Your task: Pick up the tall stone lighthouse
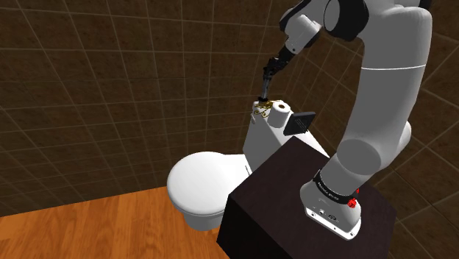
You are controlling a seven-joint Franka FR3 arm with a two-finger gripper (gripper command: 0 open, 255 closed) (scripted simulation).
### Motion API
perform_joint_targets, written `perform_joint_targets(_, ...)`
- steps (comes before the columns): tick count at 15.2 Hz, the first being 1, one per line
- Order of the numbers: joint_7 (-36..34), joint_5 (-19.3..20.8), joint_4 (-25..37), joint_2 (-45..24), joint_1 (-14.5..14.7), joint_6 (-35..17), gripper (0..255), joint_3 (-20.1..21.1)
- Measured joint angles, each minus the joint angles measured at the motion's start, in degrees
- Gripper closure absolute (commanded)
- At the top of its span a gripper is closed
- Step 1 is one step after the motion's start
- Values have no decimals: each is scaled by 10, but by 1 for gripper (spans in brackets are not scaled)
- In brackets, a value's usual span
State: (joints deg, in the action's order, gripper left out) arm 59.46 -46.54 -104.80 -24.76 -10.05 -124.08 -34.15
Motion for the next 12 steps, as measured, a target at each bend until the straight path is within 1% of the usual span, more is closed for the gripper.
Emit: perform_joint_targets(12, -51, 51, 27, 46, 13, 52, 255, -22)
